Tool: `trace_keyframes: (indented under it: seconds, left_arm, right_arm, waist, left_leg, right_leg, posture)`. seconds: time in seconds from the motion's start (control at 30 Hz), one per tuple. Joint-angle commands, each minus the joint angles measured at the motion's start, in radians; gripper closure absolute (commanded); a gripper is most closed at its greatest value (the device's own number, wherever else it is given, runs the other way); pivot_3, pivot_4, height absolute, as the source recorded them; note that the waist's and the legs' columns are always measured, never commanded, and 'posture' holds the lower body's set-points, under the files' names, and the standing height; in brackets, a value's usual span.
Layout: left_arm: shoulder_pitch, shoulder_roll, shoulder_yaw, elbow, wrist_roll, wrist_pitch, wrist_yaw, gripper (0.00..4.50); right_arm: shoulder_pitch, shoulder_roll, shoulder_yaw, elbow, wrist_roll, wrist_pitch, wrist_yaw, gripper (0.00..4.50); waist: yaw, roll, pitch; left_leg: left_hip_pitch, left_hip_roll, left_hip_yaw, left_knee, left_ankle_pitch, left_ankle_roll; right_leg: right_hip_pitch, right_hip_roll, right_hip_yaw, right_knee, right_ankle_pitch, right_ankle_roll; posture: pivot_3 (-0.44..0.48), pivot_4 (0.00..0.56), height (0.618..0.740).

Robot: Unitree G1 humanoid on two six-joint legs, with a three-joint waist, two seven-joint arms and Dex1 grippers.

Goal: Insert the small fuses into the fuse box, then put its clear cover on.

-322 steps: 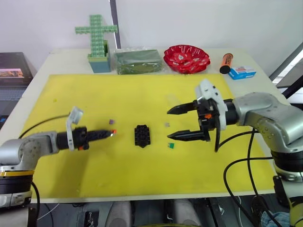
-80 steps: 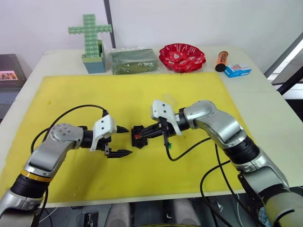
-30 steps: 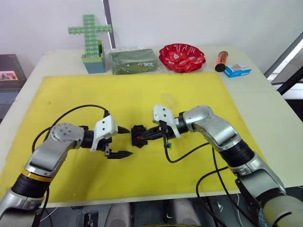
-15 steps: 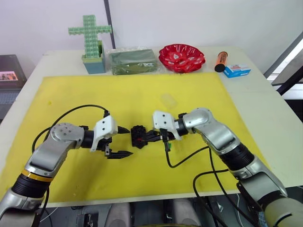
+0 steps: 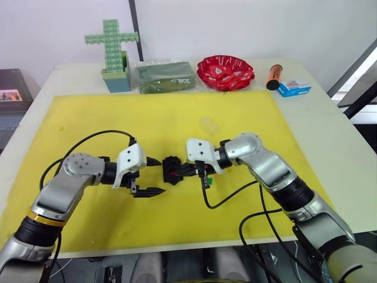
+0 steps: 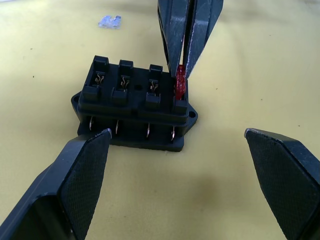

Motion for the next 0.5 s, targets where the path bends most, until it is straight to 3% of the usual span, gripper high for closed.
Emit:
trace_keyframes:
  seconds: [0.03, 0.5]
  left_arm:
    - [-0.015, 0.001, 0.006, -0.022, 0.001, 0.001, 0.004, 0.02]
    - [-0.018, 0.0, 0.005, -0.019, 0.002, -0.001, 0.006, 0.02]
  right_arm:
    - [0.0, -0.007, 0.03, 0.016, -0.07, 0.001, -0.035, 4.5]
    - [-0.009, 0.003, -0.013, -0.026, -0.005, 0.101, -0.01, 4.5]
  waist:
    - [0.0, 0.0, 0.0]
    - [0.001, 0.0, 0.0]
  left_leg:
    - [0.0, 0.0, 0.0, 0.0, 0.0, 0.0]
    - [0.0, 0.0, 0.0, 0.0, 0.0, 0.0]
  right_leg:
    - [0.0, 0.0, 0.0, 0.0, 0.0, 0.0]
    - [0.0, 0.0, 0.0, 0.0, 0.0, 0.0]
  posture:
    - [0.0, 0.15, 0.74]
    - [0.0, 0.15, 0.74]
